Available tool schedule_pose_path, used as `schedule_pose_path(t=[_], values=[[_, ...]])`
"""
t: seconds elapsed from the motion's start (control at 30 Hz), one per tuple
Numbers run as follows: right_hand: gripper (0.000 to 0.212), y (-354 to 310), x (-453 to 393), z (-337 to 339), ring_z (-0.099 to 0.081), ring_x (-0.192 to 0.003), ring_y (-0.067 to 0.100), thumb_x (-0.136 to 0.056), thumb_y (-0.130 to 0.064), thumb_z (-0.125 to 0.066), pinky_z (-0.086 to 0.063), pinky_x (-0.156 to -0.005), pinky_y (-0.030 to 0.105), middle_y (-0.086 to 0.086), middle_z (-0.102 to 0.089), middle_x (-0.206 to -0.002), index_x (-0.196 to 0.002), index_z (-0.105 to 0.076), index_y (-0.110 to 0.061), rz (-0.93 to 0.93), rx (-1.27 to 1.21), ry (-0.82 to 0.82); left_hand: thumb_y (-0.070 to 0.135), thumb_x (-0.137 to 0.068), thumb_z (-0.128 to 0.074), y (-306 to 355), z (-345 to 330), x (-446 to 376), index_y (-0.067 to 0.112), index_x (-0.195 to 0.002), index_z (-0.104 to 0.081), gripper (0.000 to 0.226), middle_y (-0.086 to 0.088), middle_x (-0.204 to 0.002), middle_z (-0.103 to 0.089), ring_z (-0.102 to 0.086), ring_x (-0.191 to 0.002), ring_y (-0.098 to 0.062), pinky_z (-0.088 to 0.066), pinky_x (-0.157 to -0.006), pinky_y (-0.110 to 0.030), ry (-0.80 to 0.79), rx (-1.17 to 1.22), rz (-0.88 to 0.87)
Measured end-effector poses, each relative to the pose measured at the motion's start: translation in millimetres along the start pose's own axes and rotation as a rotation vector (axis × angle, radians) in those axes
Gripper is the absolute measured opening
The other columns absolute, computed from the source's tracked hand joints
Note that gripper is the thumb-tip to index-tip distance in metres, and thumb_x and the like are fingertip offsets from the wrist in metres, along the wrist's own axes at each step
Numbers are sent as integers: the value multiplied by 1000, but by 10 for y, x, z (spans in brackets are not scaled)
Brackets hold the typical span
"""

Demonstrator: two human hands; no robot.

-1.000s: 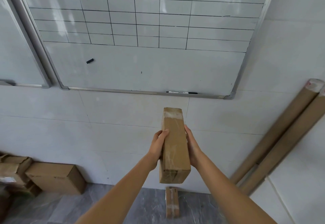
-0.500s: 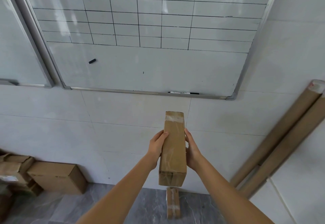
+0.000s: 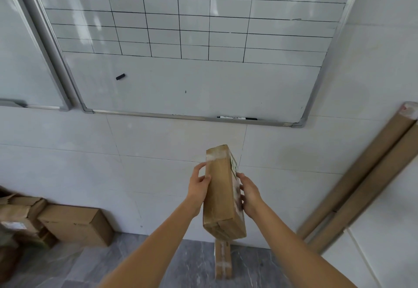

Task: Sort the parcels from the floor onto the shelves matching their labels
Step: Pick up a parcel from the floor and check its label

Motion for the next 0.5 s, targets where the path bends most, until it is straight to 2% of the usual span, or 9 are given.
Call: schedule_pose_path(t=[0.07,0.17,0.23,0.37,0.43,0.5], values=[[27,-3,-31,45,-63,-83,20,-106,-26,-53,-49,-67,32,7,-70,-107,-125,-67,-14,19,-17,29,22,-106,-36,-30,16,-11,39,-113,-58,29,-4,-119,-62,-59,-104,-23,-55,-90,-43,15,-13,-4],[28,10,-58,90,-64,-78,17,-106,-12,-51,-49,-54,24,5,-70,-101,-129,-67,-15,46,-14,37,20,-106,-34,-64,26,-6,37,-111,-62,34,-1,-118,-60,-60,-103,-22,-56,-85,-38,31,-10,18],[28,16,-66,98,-63,-77,16,-106,-11,-52,-48,-54,24,3,-69,-96,-130,-66,-14,60,-7,48,20,-106,-34,-90,25,-11,37,-113,-61,32,-2,-119,-60,-60,-103,-21,-56,-84,-37,42,-21,21],[31,31,-97,85,-64,-82,16,-105,-10,-55,-48,-60,29,3,-69,-99,-134,-62,-15,96,23,57,28,-103,-43,-111,20,-19,30,-121,-57,23,-2,-122,-60,-57,-103,-19,-50,-86,-36,41,-41,55],[36,25,-97,72,-65,-85,17,-103,-8,-55,-49,-62,31,6,-69,-103,-138,-57,-16,117,32,59,35,-100,-50,-108,18,-27,27,-126,-55,28,-2,-121,-60,-56,-102,-19,-46,-84,-34,23,-47,73],[47,17,-103,61,-64,-87,17,-101,-6,-58,-49,-64,32,11,-68,-112,-146,-47,-16,130,33,57,40,-96,-57,-121,15,-43,24,-133,-51,41,-2,-119,-62,-61,-101,-20,-51,-82,-34,5,-35,96]])
Point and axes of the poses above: each hand's wrist, its own x-axis away from the middle knuckle, its own z-axis out of the back of the hand, y = z × x, the point moved 3 cm from there along -x, towards the middle knuckle
